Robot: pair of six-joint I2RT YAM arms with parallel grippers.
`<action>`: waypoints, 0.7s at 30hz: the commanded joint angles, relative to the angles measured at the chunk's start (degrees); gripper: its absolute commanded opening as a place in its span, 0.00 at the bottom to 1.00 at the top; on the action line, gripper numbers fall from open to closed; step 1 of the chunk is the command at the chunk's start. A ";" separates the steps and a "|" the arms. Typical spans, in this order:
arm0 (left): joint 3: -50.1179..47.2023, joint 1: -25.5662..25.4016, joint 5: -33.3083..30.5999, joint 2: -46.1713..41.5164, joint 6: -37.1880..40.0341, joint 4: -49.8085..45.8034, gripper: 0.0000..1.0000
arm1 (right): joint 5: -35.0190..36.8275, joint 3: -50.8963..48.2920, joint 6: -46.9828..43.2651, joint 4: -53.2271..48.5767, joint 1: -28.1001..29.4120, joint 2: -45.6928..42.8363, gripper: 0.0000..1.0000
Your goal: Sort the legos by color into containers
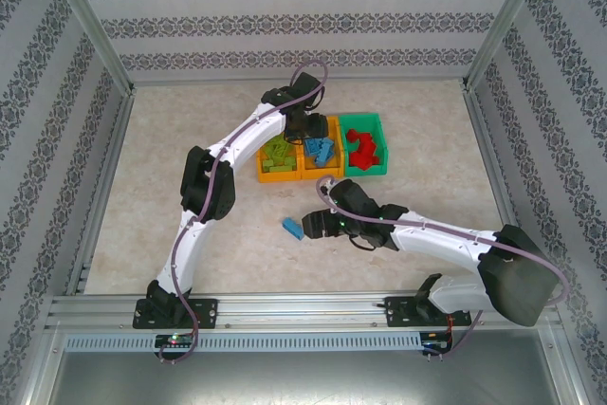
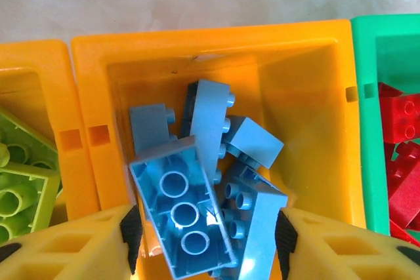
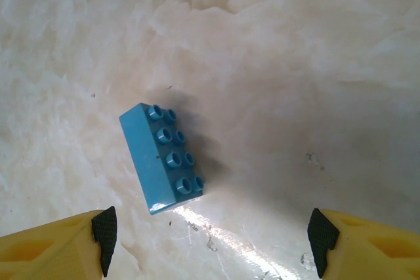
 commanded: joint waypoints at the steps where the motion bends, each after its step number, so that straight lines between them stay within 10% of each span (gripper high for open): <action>1: -1.16 -0.09 -0.90 -2.29 -0.53 -0.53 0.70 | 3.81 0.69 1.45 1.81 1.70 0.88 0.79; 8: -10.82 -0.09 -2.76 -12.73 -0.11 1.95 1.00 | 5.08 3.25 -0.04 1.44 4.52 3.98 0.79; 21: -48.72 5.33 -1.39 -39.68 -3.41 14.11 0.99 | 5.01 12.55 -8.06 -2.10 9.25 17.70 0.77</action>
